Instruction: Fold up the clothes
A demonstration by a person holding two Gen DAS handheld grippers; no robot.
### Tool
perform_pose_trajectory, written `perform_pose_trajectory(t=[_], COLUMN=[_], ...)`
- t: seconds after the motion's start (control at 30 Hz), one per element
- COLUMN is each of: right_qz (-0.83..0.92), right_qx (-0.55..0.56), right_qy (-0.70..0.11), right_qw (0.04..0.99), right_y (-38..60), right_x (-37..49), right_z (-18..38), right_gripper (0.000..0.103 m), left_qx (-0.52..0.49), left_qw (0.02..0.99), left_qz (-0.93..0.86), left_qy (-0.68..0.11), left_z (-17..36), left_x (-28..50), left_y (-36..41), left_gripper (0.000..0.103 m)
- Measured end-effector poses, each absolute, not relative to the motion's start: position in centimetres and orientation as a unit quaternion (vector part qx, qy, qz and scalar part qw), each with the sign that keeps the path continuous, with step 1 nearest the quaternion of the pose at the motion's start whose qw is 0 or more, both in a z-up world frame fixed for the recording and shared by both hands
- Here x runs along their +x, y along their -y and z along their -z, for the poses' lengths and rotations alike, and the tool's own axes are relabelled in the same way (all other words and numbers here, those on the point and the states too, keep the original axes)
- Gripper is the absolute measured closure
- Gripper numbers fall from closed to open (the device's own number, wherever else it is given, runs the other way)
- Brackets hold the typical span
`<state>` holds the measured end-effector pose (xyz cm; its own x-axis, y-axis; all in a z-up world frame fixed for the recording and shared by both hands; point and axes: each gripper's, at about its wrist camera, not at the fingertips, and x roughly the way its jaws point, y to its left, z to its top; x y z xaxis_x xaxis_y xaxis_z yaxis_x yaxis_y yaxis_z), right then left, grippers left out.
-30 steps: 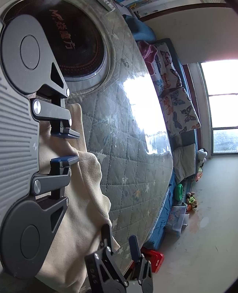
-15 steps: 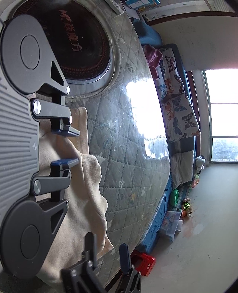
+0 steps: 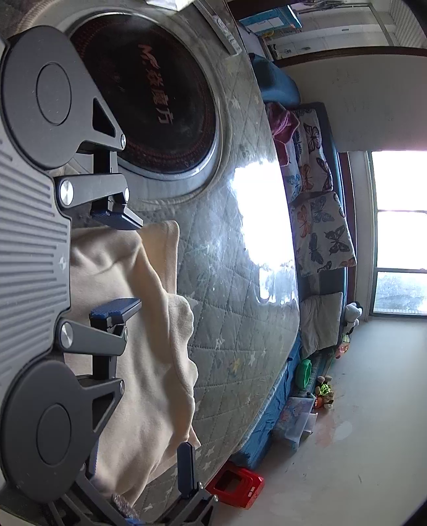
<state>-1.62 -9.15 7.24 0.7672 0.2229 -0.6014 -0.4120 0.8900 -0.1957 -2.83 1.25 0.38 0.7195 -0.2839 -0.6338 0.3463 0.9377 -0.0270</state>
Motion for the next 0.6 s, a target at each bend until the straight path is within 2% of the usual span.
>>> perform_pose_trajectory(t=[0.13,0.37,0.6], right_qz=[-0.166,-0.19,-0.21], right_qx=[-0.181,-0.183,-0.192], right_qy=[-0.286,-0.249,-0.272], right_qw=[0.926,0.932,0.919], right_y=[8.6,8.3,7.3], right_x=[-2.2,-3.7,-3.8], right_z=[-6.5,-8.6,-7.0], right_gripper=[0.0,0.0,0.0], left_qx=[0.035,0.027,0.024], left_qw=[0.93,0.93,0.929], left_qz=[0.16,0.164,0.156], left_qy=[-0.329,-0.329,-0.334], left_z=[-0.6,-0.5,0.3], left_x=[-4.5,-8.0,-8.7], left_y=[-2.7,-4.0,-4.3], left_gripper=[0.049,0.047,0.047])
